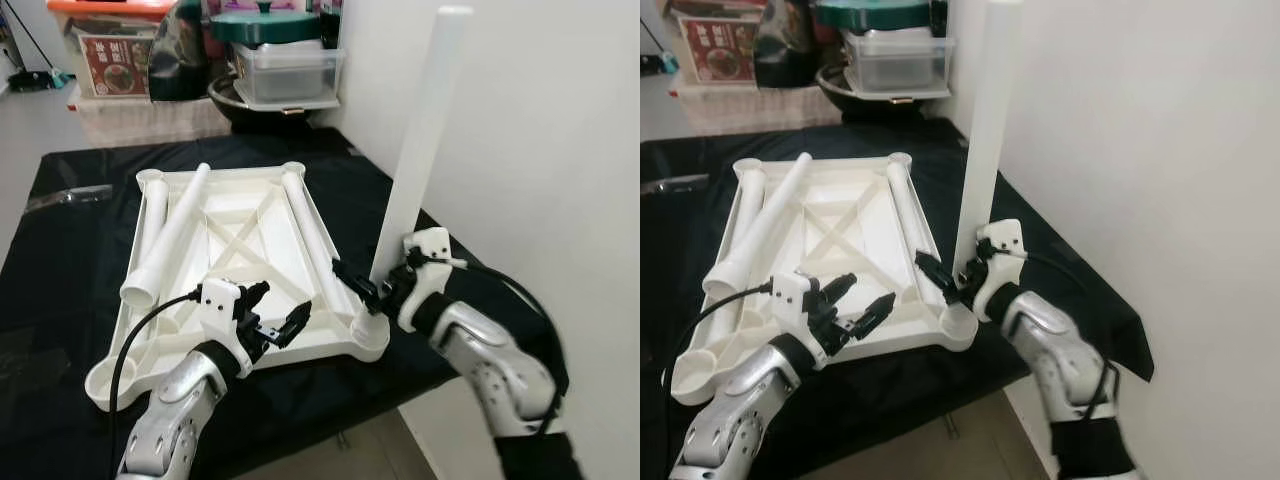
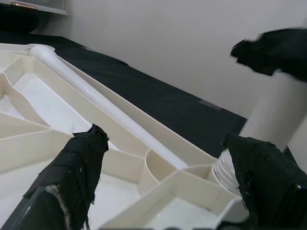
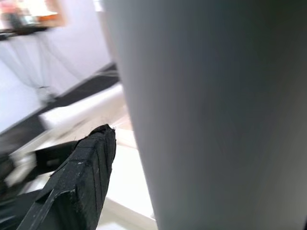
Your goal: Building children table
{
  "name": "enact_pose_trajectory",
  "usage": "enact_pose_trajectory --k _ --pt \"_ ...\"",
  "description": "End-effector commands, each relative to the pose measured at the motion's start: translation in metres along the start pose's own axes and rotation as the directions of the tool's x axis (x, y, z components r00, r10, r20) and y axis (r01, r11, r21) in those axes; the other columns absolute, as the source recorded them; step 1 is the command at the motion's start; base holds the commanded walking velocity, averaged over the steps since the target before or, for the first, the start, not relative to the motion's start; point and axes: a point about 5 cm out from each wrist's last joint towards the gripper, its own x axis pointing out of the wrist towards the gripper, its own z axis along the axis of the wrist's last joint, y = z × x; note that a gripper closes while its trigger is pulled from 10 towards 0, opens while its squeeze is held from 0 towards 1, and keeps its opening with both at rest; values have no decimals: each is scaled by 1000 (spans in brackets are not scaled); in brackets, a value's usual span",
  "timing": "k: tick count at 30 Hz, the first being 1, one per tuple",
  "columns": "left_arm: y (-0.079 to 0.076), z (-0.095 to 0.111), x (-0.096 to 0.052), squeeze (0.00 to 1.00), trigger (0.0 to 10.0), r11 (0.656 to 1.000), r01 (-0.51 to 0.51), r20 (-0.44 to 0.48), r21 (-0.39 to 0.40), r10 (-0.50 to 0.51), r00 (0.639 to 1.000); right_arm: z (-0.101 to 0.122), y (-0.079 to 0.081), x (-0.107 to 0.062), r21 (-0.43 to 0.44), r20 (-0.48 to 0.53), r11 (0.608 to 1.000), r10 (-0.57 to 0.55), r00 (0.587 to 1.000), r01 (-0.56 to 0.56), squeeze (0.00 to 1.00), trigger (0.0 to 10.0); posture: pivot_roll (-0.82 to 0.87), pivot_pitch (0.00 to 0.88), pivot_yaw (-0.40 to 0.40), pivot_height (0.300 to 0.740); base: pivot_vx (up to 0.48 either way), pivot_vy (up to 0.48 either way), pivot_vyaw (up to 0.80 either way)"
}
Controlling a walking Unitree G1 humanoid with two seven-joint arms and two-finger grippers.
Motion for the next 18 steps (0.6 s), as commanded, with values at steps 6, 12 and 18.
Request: enact_pose_trajectory --k 6,12,18 --pt "-2 -3 0 0 10000 1000 6 -13 -13 -6 1000 -9 24 3 29 4 981 190 982 -190 0 0 49 0 -97 740 0 0 0" --pt "-2 -4 0 0 10000 1000 12 -15 -18 -12 1000 -27 -15 11 39 -109 974 -220 969 225 0 0 39 0 -91 740 0 0 0" --pt "-3 -5 1 0 10000 1000 12 -15 -18 -12 1000 -57 -59 -12 26 -282 608 -757 589 793 0 0 52 0 -99 740 0 0 0"
